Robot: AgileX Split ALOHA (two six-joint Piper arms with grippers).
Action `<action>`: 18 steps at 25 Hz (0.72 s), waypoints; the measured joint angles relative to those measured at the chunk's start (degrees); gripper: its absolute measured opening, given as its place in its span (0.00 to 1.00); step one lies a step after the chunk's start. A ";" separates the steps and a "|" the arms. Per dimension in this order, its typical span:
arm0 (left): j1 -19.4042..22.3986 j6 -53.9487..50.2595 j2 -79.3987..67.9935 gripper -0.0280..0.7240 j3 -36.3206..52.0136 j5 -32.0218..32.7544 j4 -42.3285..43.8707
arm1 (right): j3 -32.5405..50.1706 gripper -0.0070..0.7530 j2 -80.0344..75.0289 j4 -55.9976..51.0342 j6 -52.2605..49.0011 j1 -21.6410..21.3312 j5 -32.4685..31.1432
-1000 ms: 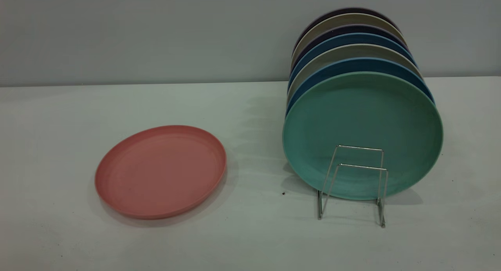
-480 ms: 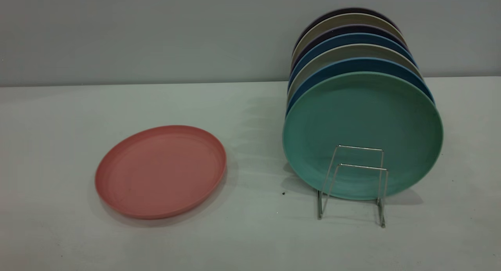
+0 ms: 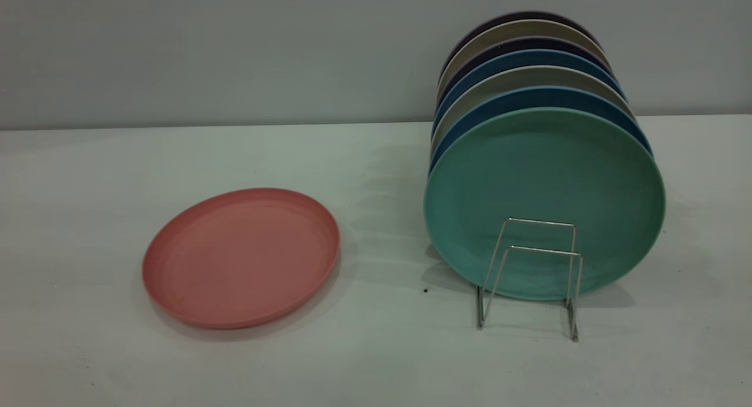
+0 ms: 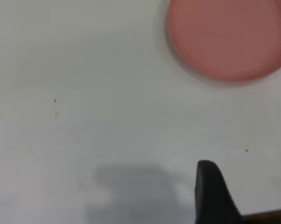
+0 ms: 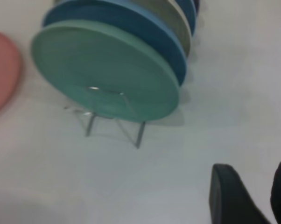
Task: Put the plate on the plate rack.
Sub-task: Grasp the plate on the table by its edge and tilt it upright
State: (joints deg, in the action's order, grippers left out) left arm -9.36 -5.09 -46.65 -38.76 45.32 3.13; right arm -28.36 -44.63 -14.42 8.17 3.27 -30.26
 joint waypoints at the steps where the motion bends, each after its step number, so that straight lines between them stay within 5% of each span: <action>1: 0.85 0.78 -3.69 0.57 -1.01 -1.23 -0.52 | -0.21 0.32 -3.83 -0.15 0.10 -0.04 2.63; 5: 7.63 11.47 -17.87 0.57 -4.93 -3.45 -10.13 | -4.17 0.32 -18.15 -3.21 1.34 -3.62 7.79; 9: 18.42 30.32 -27.96 0.57 -7.27 -3.26 -32.11 | -10.05 0.32 -29.96 -13.60 9.04 -12.46 6.61; 14: 30.36 52.87 -34.85 0.57 -7.63 -0.64 -60.16 | -11.67 0.32 -36.66 -50.07 39.03 -23.30 2.13; 18: 33.19 61.71 -43.26 0.57 -7.98 0.48 -68.20 | -11.74 0.32 -41.38 -72.22 61.22 -28.64 -4.05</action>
State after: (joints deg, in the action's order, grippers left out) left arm 23.82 56.62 -89.91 -46.75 45.80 -65.07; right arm -40.10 -86.01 -86.65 69.39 -25.37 -34.31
